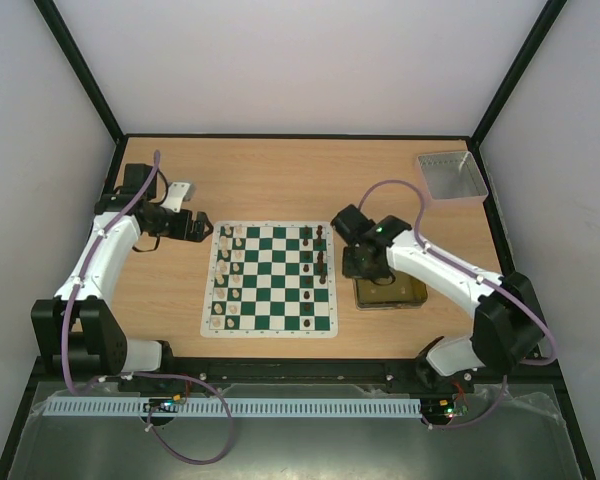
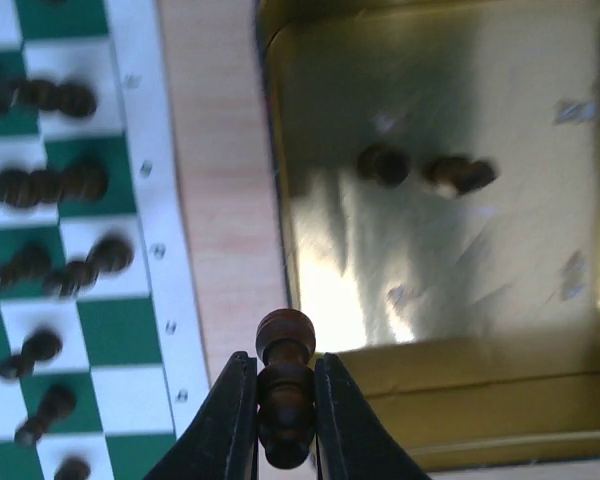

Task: Set up the chess pieces on the board
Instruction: Pick up the chess piece from the storage box, then place the chess piece on the chessboard.

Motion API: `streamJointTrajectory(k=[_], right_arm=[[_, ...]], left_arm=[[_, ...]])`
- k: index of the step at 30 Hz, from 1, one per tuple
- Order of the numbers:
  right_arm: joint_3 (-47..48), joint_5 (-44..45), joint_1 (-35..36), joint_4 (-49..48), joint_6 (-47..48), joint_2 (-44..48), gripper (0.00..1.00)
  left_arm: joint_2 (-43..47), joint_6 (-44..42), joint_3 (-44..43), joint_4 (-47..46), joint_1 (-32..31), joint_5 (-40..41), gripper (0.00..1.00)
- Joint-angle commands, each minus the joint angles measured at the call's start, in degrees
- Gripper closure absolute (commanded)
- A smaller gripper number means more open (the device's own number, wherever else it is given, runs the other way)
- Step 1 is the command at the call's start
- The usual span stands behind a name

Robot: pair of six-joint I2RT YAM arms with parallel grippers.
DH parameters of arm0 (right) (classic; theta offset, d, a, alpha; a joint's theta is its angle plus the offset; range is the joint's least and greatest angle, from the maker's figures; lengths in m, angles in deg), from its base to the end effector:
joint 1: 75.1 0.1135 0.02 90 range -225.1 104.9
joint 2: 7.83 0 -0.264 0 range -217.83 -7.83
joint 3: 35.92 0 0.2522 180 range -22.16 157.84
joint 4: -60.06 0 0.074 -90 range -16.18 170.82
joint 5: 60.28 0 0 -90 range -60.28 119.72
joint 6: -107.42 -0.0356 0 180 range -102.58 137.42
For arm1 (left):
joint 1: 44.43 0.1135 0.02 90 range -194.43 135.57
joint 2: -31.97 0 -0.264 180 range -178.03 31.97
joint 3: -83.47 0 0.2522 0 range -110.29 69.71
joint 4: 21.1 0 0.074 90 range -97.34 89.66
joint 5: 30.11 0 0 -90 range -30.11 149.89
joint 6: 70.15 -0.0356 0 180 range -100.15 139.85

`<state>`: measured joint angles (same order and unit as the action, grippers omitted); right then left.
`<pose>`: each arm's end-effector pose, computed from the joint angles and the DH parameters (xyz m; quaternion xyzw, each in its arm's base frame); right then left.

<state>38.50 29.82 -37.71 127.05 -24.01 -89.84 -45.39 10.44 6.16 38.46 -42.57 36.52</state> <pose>0.2085 0.1593 0.2360 0.0350 0.9903 0.0845 0.1042 0.2687 -0.0054 0.2789 0.1152 0.9395 -0.1693 0.2746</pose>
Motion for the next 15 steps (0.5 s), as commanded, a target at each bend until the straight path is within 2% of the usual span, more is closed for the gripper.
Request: streamJointTrajectory(k=[1, 9, 15], right_arm=[[-3.26, -1.23, 5.56, 4.16, -2.45, 2.19, 0.91], [-4.15, -4.44, 12.59, -0.61, -1.78, -0.91, 0.91], [-3.56, -6.85, 13.74, -5.3, -0.98, -5.54, 0.91]], left_arm=[[-0.71, 0.33, 0.01, 0.43, -0.37, -0.43, 0.01], [-0.99, 0.36, -0.11, 0.43, -0.55, -0.11, 0.01], [-0.37, 0.44, 0.09, 0.48, -0.55, 0.47, 0.01]])
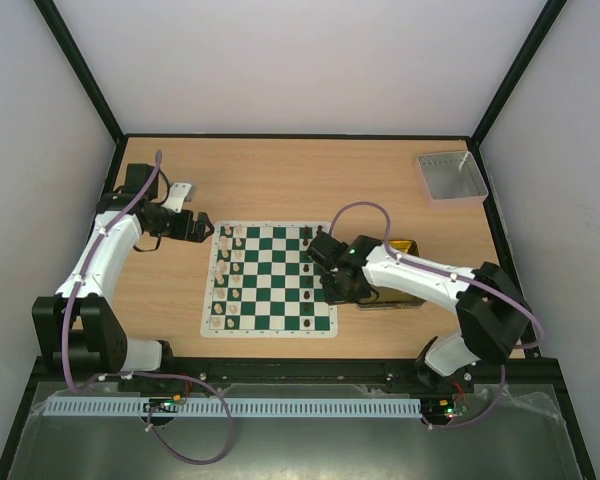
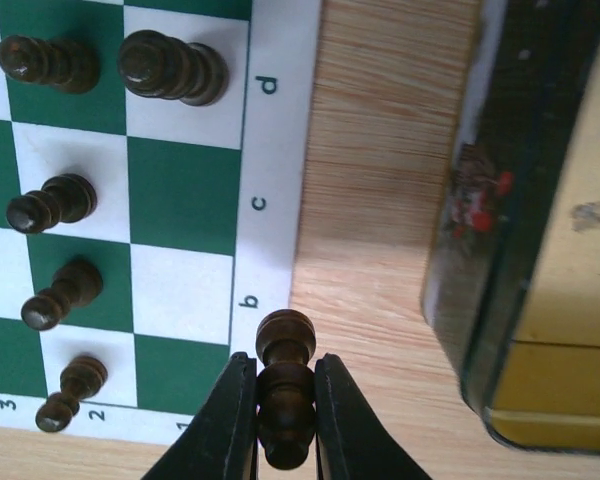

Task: Set up the chess pieces on the board
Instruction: Place the chess piece on the chessboard.

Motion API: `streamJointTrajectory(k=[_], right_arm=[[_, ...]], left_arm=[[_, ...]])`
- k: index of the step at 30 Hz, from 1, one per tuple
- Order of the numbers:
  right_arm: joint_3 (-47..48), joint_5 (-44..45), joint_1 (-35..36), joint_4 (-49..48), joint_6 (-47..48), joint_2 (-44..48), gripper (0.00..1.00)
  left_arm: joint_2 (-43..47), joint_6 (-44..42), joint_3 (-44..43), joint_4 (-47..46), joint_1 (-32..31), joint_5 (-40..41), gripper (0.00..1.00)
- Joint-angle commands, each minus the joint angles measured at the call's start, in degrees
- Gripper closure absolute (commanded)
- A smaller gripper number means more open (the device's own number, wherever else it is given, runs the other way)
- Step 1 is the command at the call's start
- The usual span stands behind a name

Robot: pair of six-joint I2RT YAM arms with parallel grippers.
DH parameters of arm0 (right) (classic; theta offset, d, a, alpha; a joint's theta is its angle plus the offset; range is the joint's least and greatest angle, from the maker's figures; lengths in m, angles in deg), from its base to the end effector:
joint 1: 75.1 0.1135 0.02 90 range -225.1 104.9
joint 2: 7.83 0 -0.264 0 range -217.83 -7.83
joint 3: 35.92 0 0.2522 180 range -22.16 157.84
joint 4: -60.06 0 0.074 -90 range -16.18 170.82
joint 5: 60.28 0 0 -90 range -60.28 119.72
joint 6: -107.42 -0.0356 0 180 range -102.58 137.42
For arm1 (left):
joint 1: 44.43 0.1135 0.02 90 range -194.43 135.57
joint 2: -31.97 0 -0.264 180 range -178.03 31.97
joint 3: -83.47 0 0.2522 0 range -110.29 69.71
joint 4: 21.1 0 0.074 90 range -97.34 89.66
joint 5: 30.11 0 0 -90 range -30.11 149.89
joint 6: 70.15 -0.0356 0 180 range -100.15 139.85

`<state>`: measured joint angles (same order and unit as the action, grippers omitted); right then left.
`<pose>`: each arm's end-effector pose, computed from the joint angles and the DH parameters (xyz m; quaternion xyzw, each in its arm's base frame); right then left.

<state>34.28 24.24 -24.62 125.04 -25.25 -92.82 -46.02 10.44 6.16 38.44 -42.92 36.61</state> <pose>0.1630 0.2029 0.2044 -0.0720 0.9923 0.0974 0.0266 0.2705 -0.0069 0.2761 0.1169 0.9407 -0.1702 0.2691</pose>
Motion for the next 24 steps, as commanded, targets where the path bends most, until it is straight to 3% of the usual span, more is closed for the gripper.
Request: streamJointTrajectory(k=[1, 24], right_arm=[[0.8, -1.37, 0.73, -3.8, 0.33, -3.44, 0.91], [7.13, 0.28, 1.39, -5.69, 2.22, -12.5, 0.9]], left_arm=[[0.43, 0.44, 0.09, 0.51, -0.2, 0.55, 0.01], [3.5, 1.23, 0.89, -0.87, 1.65, 3.08, 0.01]])
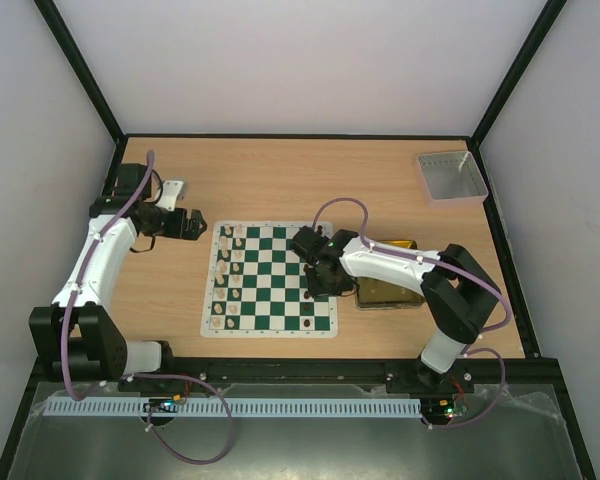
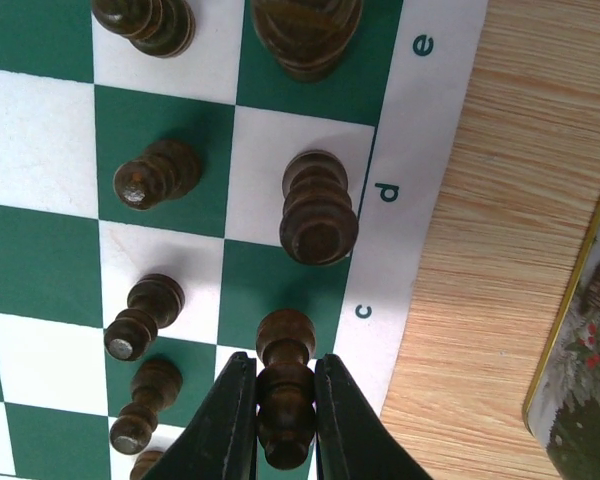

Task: Set up the chess pieces on the board
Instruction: Place the chess piece on the chessboard.

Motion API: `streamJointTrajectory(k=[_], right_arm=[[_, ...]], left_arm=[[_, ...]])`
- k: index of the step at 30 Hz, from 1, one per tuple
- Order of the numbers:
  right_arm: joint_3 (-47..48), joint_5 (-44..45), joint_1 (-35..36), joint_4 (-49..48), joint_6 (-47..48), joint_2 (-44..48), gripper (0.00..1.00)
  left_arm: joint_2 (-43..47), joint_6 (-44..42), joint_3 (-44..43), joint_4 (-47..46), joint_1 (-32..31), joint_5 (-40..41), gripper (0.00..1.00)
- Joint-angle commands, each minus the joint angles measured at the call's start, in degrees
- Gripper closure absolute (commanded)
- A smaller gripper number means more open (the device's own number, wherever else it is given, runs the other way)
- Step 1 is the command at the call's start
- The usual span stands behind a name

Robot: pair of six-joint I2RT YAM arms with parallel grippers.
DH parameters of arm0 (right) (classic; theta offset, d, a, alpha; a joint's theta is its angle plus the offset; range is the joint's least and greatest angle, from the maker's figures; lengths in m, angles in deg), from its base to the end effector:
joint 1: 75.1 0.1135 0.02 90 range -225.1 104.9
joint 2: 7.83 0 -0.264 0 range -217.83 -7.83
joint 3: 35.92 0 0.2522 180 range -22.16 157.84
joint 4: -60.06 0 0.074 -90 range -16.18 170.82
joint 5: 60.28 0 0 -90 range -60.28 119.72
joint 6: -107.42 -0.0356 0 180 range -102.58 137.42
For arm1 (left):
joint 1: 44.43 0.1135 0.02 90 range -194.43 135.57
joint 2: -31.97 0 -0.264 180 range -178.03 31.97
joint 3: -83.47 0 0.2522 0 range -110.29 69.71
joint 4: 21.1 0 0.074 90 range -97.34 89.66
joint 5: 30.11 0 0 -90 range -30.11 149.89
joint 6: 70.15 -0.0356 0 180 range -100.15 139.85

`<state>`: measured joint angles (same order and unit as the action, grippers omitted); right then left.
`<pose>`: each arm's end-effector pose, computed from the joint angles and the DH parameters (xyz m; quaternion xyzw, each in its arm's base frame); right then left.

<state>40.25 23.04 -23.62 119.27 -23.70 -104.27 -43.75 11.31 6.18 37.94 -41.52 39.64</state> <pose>0.1874 0.2421 0.1809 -0.0951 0.9896 0.1062 0.0213 0.2650 0.0011 0.2857 0.0956 0.9415 -0.1404 0.2912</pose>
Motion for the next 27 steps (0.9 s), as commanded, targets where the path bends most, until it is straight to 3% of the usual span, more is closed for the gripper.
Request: streamJointTrajectory(k=[1, 19, 27], right_arm=[[1.21, 1.35, 0.44, 0.08, 0.69, -1.11, 0.9], [1.34, -0.34, 0.38, -1.24, 0.52, -2.88, 0.89], [1.57, -0.34, 0.44, -0.79, 0.69, -2.65, 0.78]], left_arm=[[1.23, 0.34, 0.92, -0.36, 0.25, 0.04, 0.01], [1.45, 0.27, 1.03, -0.28, 0.33, -0.31, 0.01], [1.46, 0.27, 1.06, -0.36, 0.38, -0.38, 0.01]])
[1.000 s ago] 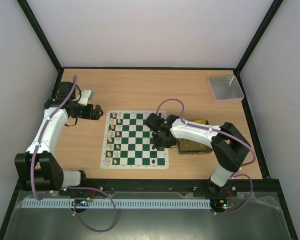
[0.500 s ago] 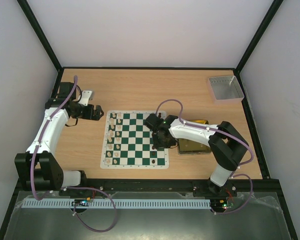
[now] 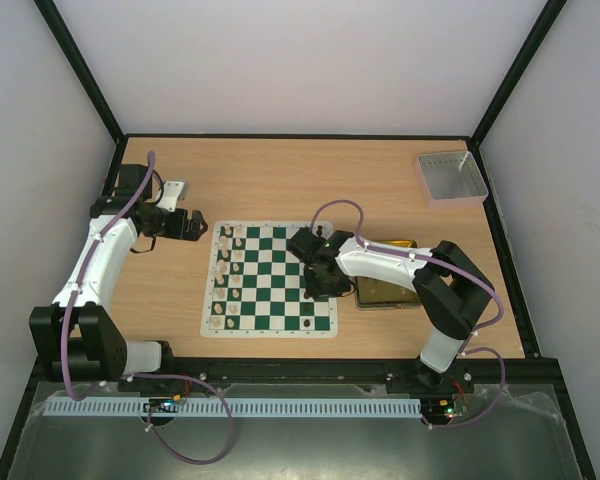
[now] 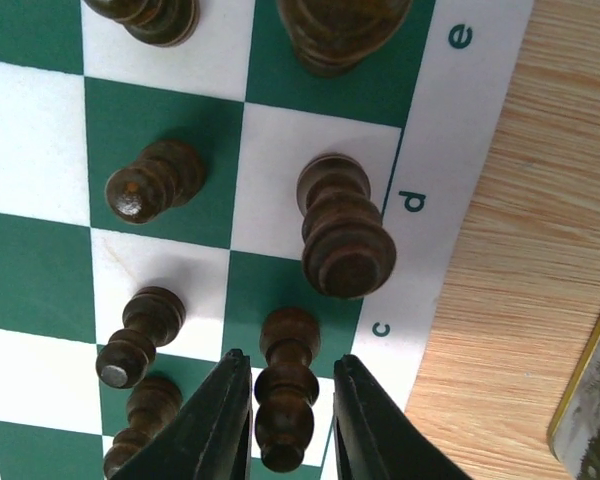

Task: Set up the chess pieces on the board
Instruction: Place the chess piece on the chessboard.

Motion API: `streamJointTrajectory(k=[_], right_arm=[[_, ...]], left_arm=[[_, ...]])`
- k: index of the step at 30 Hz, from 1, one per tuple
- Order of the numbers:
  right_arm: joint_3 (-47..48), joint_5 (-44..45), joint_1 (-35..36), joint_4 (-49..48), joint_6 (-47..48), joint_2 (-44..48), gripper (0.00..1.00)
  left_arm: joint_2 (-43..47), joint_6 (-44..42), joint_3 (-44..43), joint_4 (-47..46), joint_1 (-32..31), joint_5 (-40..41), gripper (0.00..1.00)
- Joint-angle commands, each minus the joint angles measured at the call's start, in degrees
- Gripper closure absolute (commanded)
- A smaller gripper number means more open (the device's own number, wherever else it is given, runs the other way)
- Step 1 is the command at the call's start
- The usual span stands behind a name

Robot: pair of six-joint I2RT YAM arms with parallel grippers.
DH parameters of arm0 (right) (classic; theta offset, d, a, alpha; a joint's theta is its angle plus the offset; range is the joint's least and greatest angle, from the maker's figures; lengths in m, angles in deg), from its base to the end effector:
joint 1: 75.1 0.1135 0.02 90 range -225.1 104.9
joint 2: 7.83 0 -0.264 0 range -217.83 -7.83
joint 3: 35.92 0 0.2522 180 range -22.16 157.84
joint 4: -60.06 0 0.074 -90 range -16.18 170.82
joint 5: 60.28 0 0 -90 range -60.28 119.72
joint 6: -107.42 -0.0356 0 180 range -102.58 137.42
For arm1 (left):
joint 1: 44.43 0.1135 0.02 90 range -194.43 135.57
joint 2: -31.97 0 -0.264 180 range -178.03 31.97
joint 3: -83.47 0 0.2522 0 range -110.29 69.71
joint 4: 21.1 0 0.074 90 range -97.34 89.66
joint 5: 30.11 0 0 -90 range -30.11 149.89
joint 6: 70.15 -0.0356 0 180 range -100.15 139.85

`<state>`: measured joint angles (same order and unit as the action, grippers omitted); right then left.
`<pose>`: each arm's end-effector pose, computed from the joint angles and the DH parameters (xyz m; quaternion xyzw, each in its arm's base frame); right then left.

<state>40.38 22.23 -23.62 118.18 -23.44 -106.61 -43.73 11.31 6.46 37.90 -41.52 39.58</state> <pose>0.1902 0.2464 0.1701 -0.0974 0.9897 0.1041 0.0097 0.2646 0.0011 0.2843 0.0954 0.9419 -0.1412 0.2894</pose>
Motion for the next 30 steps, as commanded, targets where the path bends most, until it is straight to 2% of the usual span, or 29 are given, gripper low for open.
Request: streamJointTrajectory(k=[1, 15, 25, 30], right_arm=[[1.43, 0.41, 0.42, 0.43, 0.43, -0.31, 0.77], [2.22, -1.21, 0.43, 0.92, 0.52, 1.01, 0.71], [3.43, 1.95, 0.24, 6.32, 1.25, 5.46, 0.7], [4.1, 2.14, -5.21, 10.26, 3.3, 10.75, 0.7]], left_arm=[[1.43, 0.27, 0.76, -0.32, 0.42, -0.32, 0.01], [1.52, 0.16, 0.72, -0.05, 0.42, -0.5, 0.01], [1.26, 0.08, 0.55, 0.29, 0.38, -1.19, 0.01], [1.43, 0.05, 0.62, 0.38, 0.39, -1.26, 0.01]])
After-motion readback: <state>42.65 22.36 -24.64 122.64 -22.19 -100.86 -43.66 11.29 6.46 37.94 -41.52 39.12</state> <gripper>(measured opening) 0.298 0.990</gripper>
